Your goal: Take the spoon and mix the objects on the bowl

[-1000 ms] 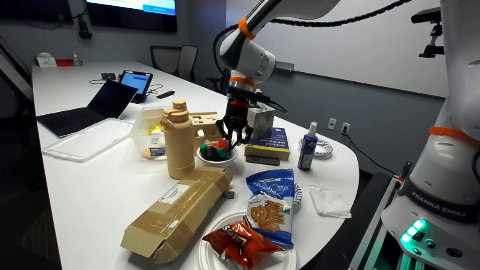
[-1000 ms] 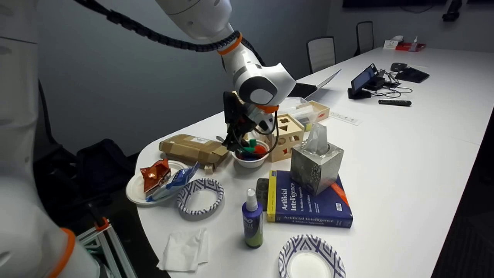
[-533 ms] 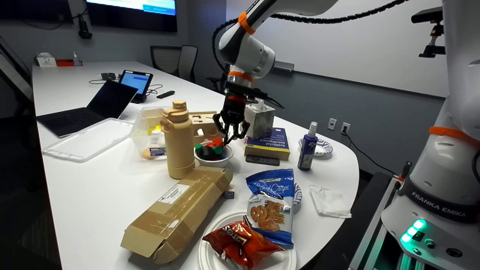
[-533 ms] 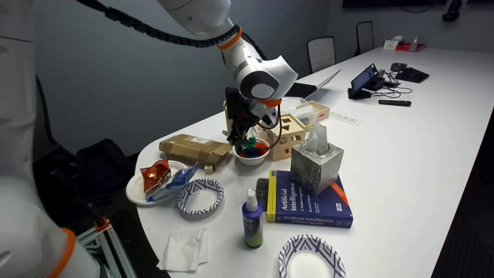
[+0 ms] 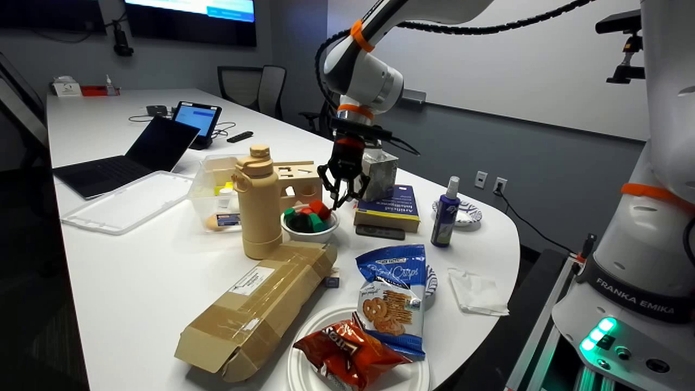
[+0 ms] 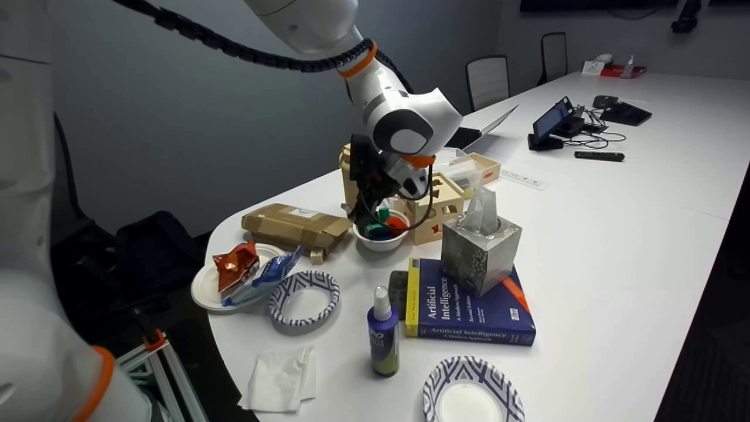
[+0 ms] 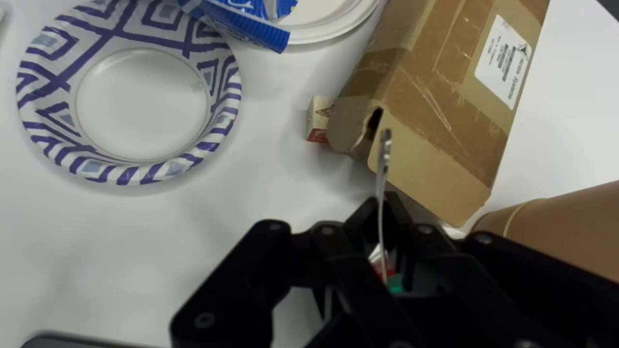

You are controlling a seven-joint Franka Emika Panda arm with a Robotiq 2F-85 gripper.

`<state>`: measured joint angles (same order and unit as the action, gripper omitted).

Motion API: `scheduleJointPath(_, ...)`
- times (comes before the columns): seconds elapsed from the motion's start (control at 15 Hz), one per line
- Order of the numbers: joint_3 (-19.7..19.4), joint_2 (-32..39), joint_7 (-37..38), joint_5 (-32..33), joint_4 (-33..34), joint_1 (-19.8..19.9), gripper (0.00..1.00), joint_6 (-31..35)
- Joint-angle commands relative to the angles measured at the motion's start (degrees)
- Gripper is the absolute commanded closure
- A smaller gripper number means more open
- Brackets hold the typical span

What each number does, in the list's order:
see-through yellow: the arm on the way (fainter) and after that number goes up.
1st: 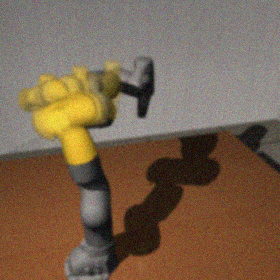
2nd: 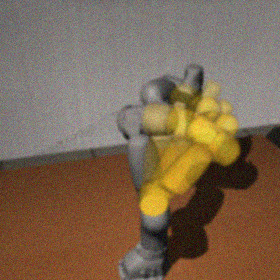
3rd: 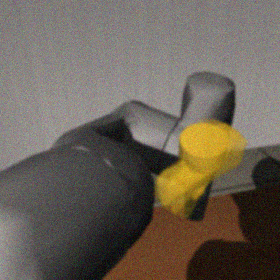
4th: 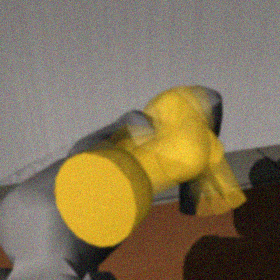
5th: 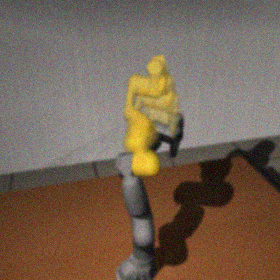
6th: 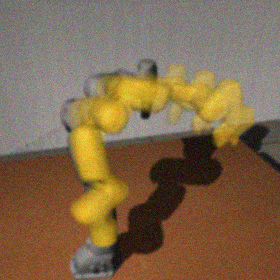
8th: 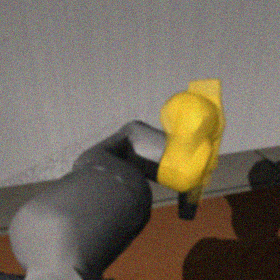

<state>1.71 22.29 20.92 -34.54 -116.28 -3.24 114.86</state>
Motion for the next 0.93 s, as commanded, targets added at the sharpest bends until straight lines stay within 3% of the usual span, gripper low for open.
scheduleJointPath(0.0,0.0,1.0,0.3,0.7,1.0,0.6,0.98,-4.5)
scheduleJointPath(0.33,1.3,3.6,-0.6,1.8,4.0,-1.2,0.98,-5.8)
scheduleJointPath(0.87,2.7,2.6,1.2,6.8,7.7,-5.3,0.98,-0.2)
